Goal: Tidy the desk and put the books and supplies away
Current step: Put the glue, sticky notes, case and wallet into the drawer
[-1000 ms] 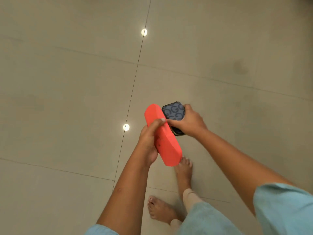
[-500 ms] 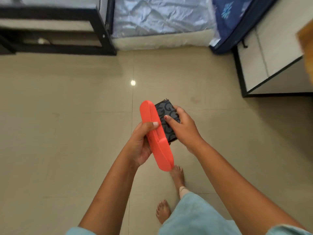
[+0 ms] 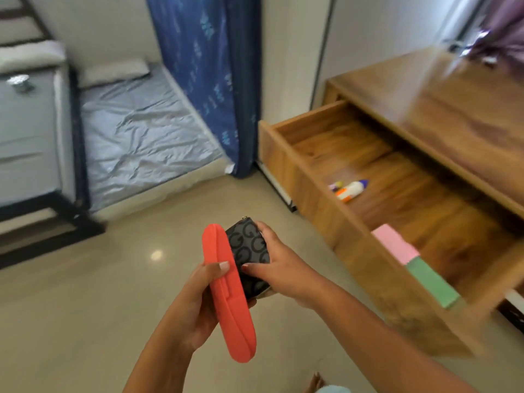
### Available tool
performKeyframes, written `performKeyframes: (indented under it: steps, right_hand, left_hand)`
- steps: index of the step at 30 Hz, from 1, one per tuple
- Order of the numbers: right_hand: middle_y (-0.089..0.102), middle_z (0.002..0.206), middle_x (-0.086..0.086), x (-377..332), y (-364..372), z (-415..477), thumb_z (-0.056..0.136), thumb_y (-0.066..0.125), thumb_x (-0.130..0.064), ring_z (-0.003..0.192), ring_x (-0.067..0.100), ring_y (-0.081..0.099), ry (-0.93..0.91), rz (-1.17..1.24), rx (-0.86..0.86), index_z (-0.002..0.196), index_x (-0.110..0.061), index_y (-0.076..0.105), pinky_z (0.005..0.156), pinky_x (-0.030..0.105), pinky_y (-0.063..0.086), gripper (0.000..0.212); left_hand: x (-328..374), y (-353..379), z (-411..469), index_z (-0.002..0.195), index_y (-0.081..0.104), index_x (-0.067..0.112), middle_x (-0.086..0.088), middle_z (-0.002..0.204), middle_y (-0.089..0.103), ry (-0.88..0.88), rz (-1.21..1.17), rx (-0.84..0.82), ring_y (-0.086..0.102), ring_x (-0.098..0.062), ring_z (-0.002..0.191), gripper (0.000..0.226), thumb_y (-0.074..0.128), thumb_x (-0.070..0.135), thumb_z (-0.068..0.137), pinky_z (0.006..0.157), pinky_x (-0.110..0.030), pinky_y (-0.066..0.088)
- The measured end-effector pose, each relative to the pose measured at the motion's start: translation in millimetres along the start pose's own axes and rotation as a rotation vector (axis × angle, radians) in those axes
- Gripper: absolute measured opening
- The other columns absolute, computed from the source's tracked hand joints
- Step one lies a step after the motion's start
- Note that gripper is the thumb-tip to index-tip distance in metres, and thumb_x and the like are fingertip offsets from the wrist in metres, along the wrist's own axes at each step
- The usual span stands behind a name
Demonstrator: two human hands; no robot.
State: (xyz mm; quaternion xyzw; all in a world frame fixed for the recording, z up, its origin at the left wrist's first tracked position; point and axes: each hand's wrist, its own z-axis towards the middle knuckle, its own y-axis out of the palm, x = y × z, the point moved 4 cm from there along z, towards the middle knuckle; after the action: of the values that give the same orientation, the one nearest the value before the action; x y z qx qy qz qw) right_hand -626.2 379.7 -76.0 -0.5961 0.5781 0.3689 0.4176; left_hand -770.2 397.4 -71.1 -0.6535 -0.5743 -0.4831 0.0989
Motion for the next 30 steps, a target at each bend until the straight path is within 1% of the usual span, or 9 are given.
performKeyframes:
  steps: [4,8,12,16,20,22,25,28,30]
  right_hand:
    - [0.049,0.127,-0.015,-18,-87,-31,0.088,0.062,-0.009,0.110,0.000,0.055,-0.117,0.078,0.279,0.147,-0.042,0.016,0.094,0.033,0.052,0.082]
    - [0.046,0.125,-0.021,-5,-168,-62,0.087,0.062,0.002,0.103,-0.017,0.054,-0.283,0.202,0.629,0.140,-0.034,0.025,0.081,0.014,0.051,0.074]
    - [0.045,0.131,-0.007,33,-229,-94,0.088,0.062,-0.004,0.114,0.015,0.053,-0.178,0.334,0.927,0.132,-0.040,0.038,0.077,0.040,0.059,0.061]
    - [0.046,0.131,-0.001,68,-255,-110,0.092,0.058,-0.005,0.109,0.023,0.056,-0.037,0.411,1.058,0.119,-0.036,0.047,0.069,0.037,0.059,0.042]
    - [0.052,0.129,-0.003,90,-261,-111,0.097,0.048,-0.006,0.109,0.022,0.058,0.060,0.397,1.200,0.102,-0.035,0.062,0.072,0.035,0.059,0.033]
    - [0.053,0.128,-0.004,96,-262,-108,0.098,0.046,-0.007,0.113,0.021,0.056,0.124,0.368,1.279,0.097,-0.039,0.066,0.080,0.040,0.058,0.038]
    - [0.053,0.123,-0.010,95,-264,-103,0.098,0.046,-0.010,0.115,0.018,0.054,0.200,0.232,1.369,0.101,-0.048,0.065,0.091,0.047,0.053,0.043]
    - [0.048,0.113,-0.013,95,-265,-93,0.097,0.047,-0.009,0.114,0.021,0.054,0.278,0.153,1.393,0.103,-0.051,0.061,0.092,0.046,0.053,0.045]
    - [0.046,0.114,-0.004,93,-262,-90,0.097,0.047,-0.006,0.116,0.024,0.052,0.330,0.119,1.454,0.113,-0.040,0.062,0.091,0.046,0.054,0.041]
  left_hand:
    - [19,86,42,0.118,0.056,0.014,-0.017,0.106,0.071,-0.030,0.142,-0.159,0.068,-0.039,0.095,0.077,0.073,0.034,0.045,0.072,-0.048,0.059]
    - [18,171,88,0.110,0.058,0.020,-0.004,0.086,0.072,-0.046,0.322,-0.257,0.068,-0.024,0.079,0.073,0.077,0.034,0.041,0.081,-0.049,0.054]
    - [-6,234,121,0.109,0.062,0.014,-0.006,0.077,0.071,-0.135,0.401,-0.347,0.067,-0.020,0.064,0.053,0.071,0.029,0.058,0.060,-0.034,0.056]
    - [-28,267,147,0.101,0.063,0.011,-0.006,0.067,0.068,-0.247,0.466,-0.388,0.065,-0.018,0.055,0.045,0.080,0.032,0.065,0.053,-0.028,0.052]
    - [-40,281,189,0.107,0.059,0.016,-0.005,0.075,0.071,-0.297,0.537,-0.366,0.068,-0.017,0.060,0.038,0.075,0.033,0.077,0.049,-0.026,0.049]
    - [-45,285,215,0.118,0.055,0.011,-0.010,0.092,0.069,-0.311,0.594,-0.382,0.067,-0.022,0.075,0.050,0.076,0.030,0.077,0.055,-0.030,0.051]
    - [-55,293,249,0.126,0.046,0.008,-0.014,0.114,0.062,-0.371,0.692,-0.461,0.061,-0.030,0.097,0.058,0.076,0.022,0.078,0.080,-0.044,0.052]
    - [-72,308,266,0.134,0.040,0.008,-0.014,0.122,0.058,-0.411,0.734,-0.547,0.058,-0.029,0.102,0.059,0.069,0.011,0.083,0.086,-0.046,0.049]
    - [-86,319,271,0.139,0.034,0.010,-0.013,0.127,0.054,-0.424,0.765,-0.589,0.056,-0.030,0.107,0.064,0.066,0.007,0.085,0.088,-0.047,0.047]
